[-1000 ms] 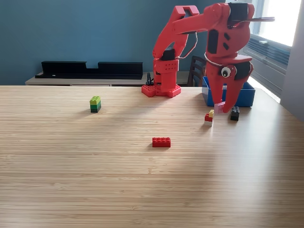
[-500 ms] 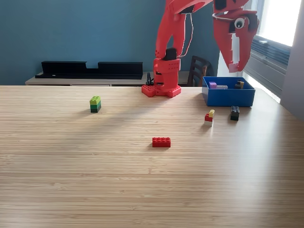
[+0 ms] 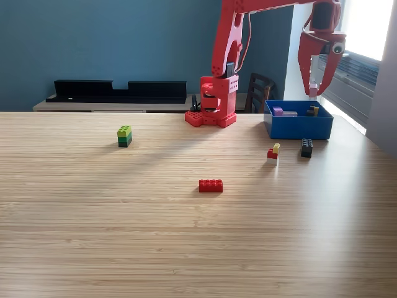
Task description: Grasp a lego block and put it in the bin.
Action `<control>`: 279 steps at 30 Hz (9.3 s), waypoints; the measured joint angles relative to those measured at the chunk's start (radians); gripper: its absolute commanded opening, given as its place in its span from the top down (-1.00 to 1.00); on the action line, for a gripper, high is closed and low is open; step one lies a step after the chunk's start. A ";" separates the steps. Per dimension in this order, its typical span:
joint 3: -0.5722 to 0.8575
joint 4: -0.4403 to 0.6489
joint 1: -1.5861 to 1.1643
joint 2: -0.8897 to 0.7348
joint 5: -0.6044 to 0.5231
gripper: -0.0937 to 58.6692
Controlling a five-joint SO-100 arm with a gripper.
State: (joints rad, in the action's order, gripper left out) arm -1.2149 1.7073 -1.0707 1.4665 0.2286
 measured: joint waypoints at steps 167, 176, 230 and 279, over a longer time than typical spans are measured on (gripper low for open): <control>-0.051 0.025 -0.218 -0.012 0.080 1.00; -0.124 0.025 -0.304 -0.005 0.147 -0.14; -0.028 -0.017 0.660 0.003 -0.121 0.96; -0.138 -0.196 1.565 0.003 -0.584 0.51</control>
State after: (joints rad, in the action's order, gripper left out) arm -1.3530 1.5110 0.4939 1.4696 -0.3559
